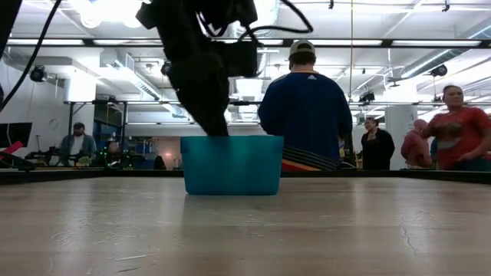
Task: Pick and place pill bottles into a basket
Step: Put the white medicine bottle into the container, then return to Home Position
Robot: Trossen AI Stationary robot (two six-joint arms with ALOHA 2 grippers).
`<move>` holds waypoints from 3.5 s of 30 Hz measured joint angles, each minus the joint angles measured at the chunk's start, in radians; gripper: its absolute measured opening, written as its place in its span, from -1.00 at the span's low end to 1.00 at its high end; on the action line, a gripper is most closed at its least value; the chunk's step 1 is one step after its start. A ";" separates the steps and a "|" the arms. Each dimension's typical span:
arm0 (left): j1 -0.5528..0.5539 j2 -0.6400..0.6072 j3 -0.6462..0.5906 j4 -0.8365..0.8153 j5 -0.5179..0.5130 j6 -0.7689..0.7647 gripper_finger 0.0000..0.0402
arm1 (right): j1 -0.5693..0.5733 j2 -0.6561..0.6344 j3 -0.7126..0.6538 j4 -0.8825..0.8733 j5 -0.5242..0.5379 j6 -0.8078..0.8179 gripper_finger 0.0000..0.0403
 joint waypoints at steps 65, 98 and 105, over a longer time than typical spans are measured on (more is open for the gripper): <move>-0.002 -1.028 -0.042 0.035 -0.097 -0.028 -0.97 | -0.017 -0.337 -0.122 -0.066 -0.013 0.001 -0.20; -0.002 -1.716 -0.749 0.725 -0.231 0.048 -1.00 | -0.016 -1.413 -1.827 1.490 -0.166 -0.112 -0.96; -0.002 -1.774 -0.864 0.819 -0.245 0.058 -1.00 | -0.017 -1.582 -2.081 1.685 -0.121 -0.124 -0.96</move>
